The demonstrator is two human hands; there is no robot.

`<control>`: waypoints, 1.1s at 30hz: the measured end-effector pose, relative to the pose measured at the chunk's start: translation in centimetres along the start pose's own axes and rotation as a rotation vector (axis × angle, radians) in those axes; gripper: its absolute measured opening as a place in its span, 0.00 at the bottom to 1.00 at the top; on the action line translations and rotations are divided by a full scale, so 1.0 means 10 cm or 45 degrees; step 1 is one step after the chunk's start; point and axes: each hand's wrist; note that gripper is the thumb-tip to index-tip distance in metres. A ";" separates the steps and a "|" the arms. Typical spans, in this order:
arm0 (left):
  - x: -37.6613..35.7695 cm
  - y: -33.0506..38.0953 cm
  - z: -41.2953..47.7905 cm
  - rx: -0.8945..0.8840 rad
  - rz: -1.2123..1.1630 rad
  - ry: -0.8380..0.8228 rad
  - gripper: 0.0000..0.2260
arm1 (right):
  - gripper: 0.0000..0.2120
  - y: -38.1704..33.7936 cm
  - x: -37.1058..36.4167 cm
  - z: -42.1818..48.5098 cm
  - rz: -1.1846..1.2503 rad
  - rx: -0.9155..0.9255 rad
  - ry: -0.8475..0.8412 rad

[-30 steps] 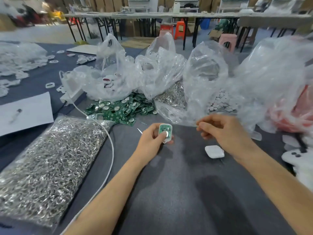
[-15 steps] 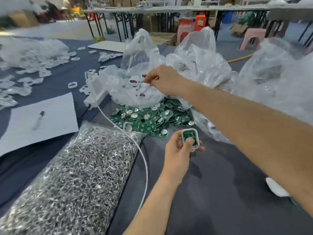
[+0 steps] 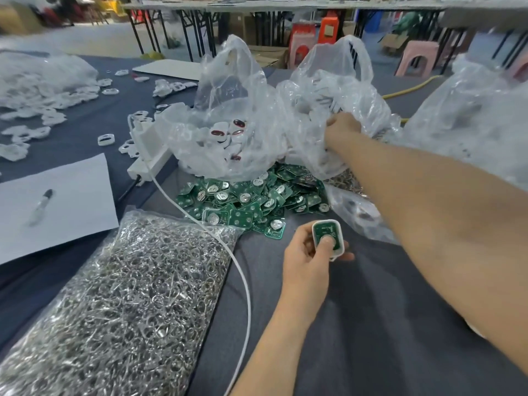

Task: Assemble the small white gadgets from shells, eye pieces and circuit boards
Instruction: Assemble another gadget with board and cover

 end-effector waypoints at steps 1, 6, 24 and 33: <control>0.00 0.00 0.00 0.002 -0.005 0.000 0.07 | 0.14 0.03 -0.03 0.00 -0.090 0.037 -0.053; -0.01 0.02 0.00 -0.008 -0.011 0.002 0.07 | 0.15 0.03 0.07 -0.05 -0.504 0.122 -0.213; -0.04 0.04 -0.02 -0.004 0.072 0.024 0.08 | 0.06 0.29 0.51 -0.90 -0.172 0.648 0.111; -0.10 0.05 -0.08 0.017 0.257 -0.015 0.09 | 0.17 1.57 0.55 -3.20 1.322 0.283 -0.310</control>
Point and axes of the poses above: each hand's wrist, its own z-axis towards the middle knuckle, its own x-axis out of the back of the hand, y = z × x, and after that the axes turned 13 degrees about -y, right-handed
